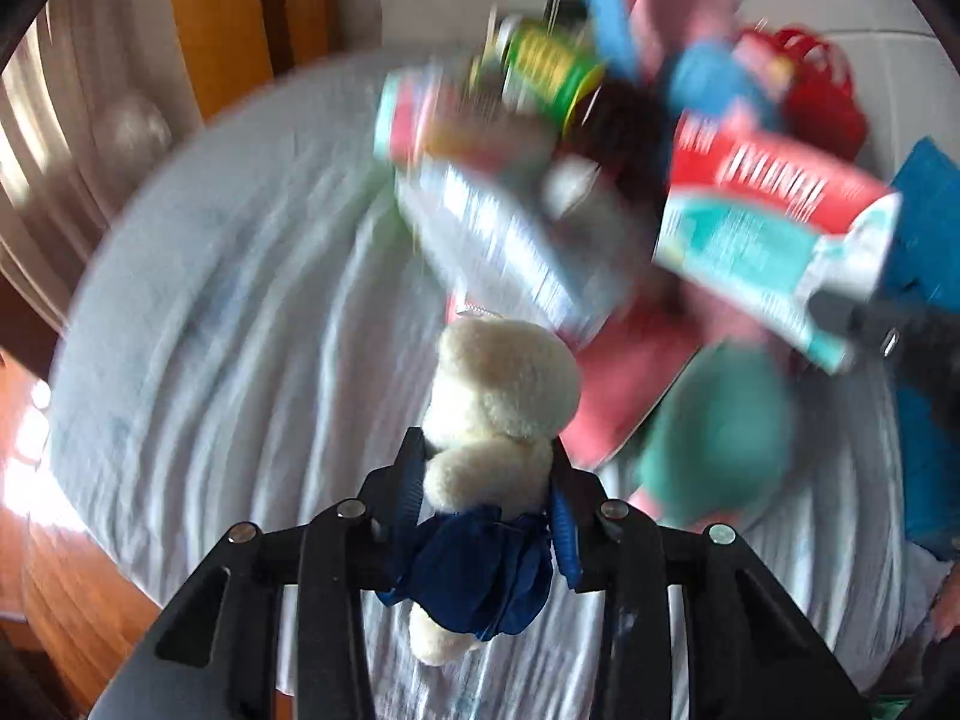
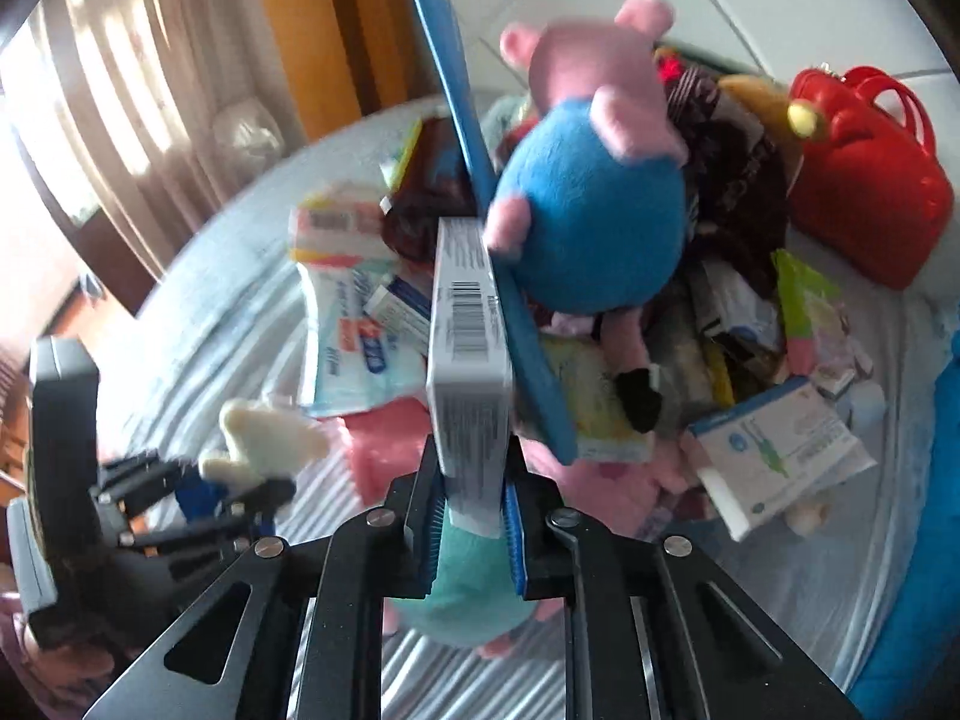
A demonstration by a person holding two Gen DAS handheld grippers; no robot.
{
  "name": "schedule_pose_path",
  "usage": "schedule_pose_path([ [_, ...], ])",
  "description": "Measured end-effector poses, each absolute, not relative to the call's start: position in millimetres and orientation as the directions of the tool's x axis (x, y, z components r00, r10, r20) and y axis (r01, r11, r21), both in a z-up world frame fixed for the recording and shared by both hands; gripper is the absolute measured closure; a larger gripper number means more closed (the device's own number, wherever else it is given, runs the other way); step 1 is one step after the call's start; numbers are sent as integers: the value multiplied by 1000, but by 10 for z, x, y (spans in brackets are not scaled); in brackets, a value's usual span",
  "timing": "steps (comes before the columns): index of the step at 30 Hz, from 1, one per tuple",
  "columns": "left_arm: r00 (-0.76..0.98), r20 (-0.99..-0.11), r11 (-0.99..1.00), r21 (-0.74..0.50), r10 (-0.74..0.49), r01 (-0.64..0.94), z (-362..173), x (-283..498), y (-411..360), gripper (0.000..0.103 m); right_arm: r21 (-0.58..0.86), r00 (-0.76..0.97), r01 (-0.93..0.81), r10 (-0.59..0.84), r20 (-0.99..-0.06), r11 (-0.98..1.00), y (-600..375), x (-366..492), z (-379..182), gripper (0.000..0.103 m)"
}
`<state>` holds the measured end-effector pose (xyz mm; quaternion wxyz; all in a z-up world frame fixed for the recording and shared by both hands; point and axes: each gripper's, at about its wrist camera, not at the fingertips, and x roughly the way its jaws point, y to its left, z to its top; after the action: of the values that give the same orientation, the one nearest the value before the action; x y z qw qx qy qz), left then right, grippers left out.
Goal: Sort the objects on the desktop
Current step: 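Grasp the white teddy bear with the left tool while the right tool grasps the Tylenol box, then carry the teddy bear and Tylenol box over the blue crate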
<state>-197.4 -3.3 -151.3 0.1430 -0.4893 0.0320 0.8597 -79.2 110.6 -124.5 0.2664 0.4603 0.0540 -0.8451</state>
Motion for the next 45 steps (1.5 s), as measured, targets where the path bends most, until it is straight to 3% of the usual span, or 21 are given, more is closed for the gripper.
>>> schedule_pose_path([
  [5, -598, -763, -948, -60, 245, -311, -938, -1751, 164, 67, 174, -503, 509, -456, -734, -843, 1423, -650, -757, 86],
  [12, -693, -638, -909, -25, 335, -417, -144, -1674, 663, 67, 140, -663, 431, -418, -621, -891, 2119, -336, -154, 86],
  [19, -681, -519, -797, -1, 516, -604, 480, -1092, 1659, 67, 90, -839, 198, -216, -499, -976, 3285, 130, 400, 86],
  [24, -597, -467, -672, 8, 652, -740, 748, -614, 2620, 67, 74, -884, -16, -20, -467, -997, 4175, 432, 560, 86],
  [35, -453, -476, -489, 54, 754, -871, 837, 185, 4178, 67, 6, -831, -303, 261, -491, -953, 5667, 731, 514, 86],
  [41, -393, -543, -417, 85, 742, -905, 981, 582, 4846, 67, -121, -758, -303, 316, -571, -945, 6198, 668, 527, 86],
  [45, -356, -633, -377, 109, 687, -920, 816, 676, 5362, 67, -213, -676, -261, 336, -656, -941, 6558, 453, 199, 86],
])
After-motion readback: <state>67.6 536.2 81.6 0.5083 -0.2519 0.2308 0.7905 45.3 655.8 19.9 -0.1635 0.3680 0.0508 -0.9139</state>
